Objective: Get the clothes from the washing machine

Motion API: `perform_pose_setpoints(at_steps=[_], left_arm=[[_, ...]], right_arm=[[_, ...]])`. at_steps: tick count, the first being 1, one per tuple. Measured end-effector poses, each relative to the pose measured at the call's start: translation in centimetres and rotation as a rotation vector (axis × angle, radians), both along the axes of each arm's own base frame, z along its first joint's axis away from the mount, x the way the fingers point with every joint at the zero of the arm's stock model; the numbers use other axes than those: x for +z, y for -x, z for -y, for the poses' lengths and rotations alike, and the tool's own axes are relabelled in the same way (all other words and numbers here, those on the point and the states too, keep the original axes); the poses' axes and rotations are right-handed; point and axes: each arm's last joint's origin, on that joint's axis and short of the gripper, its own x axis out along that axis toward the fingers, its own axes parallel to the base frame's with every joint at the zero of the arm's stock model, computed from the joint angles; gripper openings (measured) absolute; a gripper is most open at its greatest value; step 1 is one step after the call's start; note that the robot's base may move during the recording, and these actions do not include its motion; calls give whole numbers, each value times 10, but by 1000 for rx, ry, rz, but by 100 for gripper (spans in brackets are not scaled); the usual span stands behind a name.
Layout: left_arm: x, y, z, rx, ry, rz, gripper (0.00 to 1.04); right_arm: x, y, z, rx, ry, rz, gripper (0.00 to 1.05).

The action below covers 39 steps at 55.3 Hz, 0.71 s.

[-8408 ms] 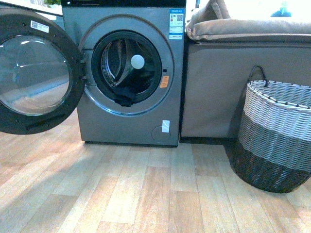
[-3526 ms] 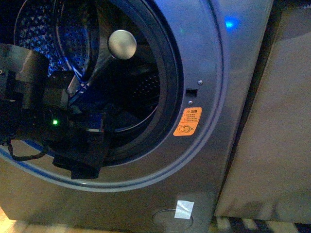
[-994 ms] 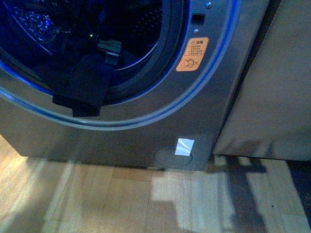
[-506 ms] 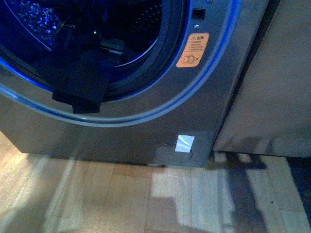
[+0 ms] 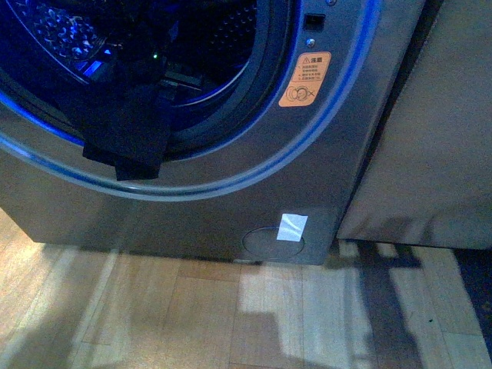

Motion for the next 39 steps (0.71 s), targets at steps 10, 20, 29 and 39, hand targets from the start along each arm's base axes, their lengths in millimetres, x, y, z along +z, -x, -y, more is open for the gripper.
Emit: perform_pose_setpoints(at_steps=[10, 20, 29, 39], left_arm=[[6, 1, 3, -39, 34, 21, 8], [18, 12, 5, -79, 106, 57, 8], [33, 26, 7, -118, 149, 99, 8], [48, 50, 7, -160, 189, 141, 8]], right_arm=[[0, 0, 0, 0, 0, 0, 97], [0, 0, 0, 0, 0, 0, 97], [0, 0, 0, 0, 0, 0, 97], [0, 0, 0, 0, 0, 0, 97]])
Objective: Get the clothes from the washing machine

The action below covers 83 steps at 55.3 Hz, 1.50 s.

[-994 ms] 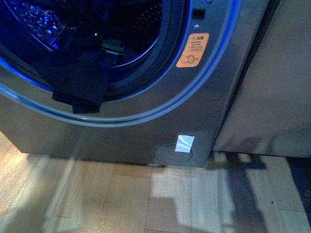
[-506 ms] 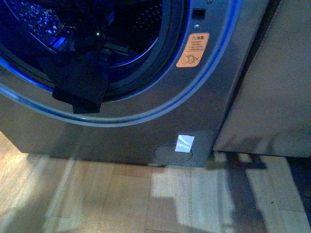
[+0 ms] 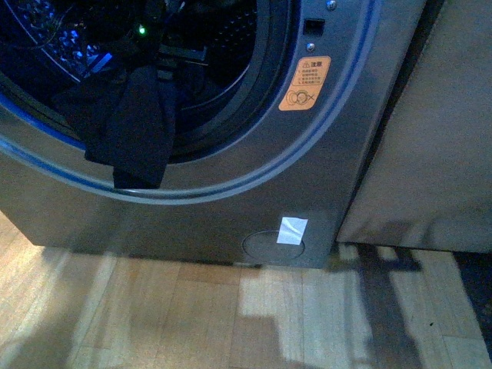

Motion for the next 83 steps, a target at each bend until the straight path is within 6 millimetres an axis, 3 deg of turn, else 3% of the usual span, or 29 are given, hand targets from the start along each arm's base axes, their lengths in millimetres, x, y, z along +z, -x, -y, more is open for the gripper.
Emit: perform_pose_setpoints(at_steps=[23, 53, 72, 83], left_arm=[[21, 60, -5, -99, 52, 55, 8], [69, 146, -23, -223, 133, 171, 8], [129, 174, -47, -253, 168, 323, 8], [178, 192, -52, -294, 187, 428, 8]], right_arm=[[0, 0, 0, 0, 0, 0, 97], [0, 0, 0, 0, 0, 0, 97], [0, 0, 0, 0, 0, 0, 97], [0, 0, 0, 0, 0, 0, 97]])
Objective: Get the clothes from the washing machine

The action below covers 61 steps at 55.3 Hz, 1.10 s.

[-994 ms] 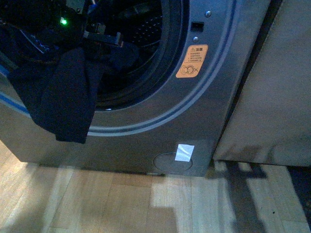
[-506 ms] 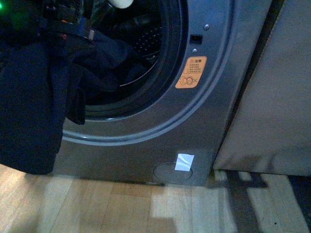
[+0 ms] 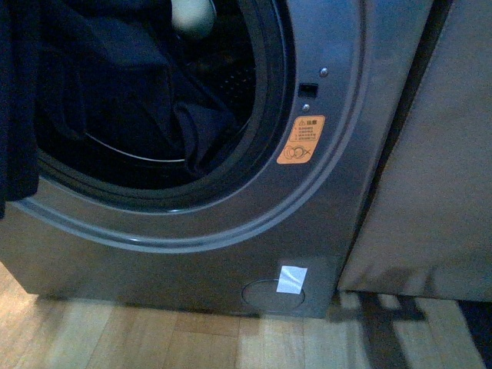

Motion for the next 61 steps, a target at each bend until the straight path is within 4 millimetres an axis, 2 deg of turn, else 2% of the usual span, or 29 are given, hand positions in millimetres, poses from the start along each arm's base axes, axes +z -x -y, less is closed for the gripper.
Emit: perform_pose_setpoints(at_steps=[8, 15, 18, 22, 29, 42, 49, 55, 61], left_arm=[[29, 14, 1, -31, 11, 61, 8], [66, 33, 7, -78, 21, 147, 8], [76, 36, 10, -95, 24, 168, 8], [100, 41, 18, -127, 28, 219, 8], [134, 42, 33, -162, 36, 282, 8], [173, 34, 61, -214, 63, 337, 8], [192, 34, 81, -255, 94, 361, 8], [219, 37, 104, -306, 156, 402, 8], [236, 41, 120, -338, 185, 416, 8]], right_arm=[[0, 0, 0, 0, 0, 0, 97], [0, 0, 0, 0, 0, 0, 97], [0, 0, 0, 0, 0, 0, 97], [0, 0, 0, 0, 0, 0, 97], [0, 0, 0, 0, 0, 0, 97], [0, 0, 0, 0, 0, 0, 97], [0, 0, 0, 0, 0, 0, 97], [0, 0, 0, 0, 0, 0, 97], [0, 0, 0, 0, 0, 0, 97]])
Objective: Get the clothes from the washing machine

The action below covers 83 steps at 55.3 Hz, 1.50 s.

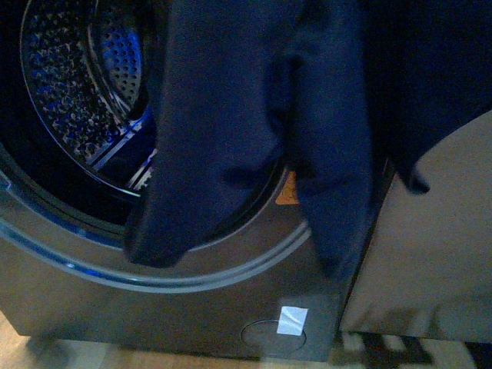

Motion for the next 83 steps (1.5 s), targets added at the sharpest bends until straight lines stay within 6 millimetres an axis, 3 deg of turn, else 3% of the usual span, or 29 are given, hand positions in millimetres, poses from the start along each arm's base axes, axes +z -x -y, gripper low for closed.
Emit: perform_pose_setpoints(at_steps=[22, 53, 63, 68, 72, 83], left_arm=[[37, 8, 52, -130, 17, 6, 8], [43, 12, 51, -137, 35, 27, 8], [43, 12, 51, -137, 34, 26, 8], [43, 12, 51, -137, 34, 26, 8], [43, 12, 51, -137, 34, 26, 8], [43, 12, 51, -137, 34, 26, 8]], right_arm=[[0, 0, 0, 0, 0, 0, 97], [1, 0, 0, 31, -19, 9, 97], [24, -5, 8, 421, -232, 131, 97], [35, -10, 9, 473, -268, 139, 97], [57, -19, 9, 490, -271, 182, 97], [95, -46, 1, 523, -234, 253, 97]])
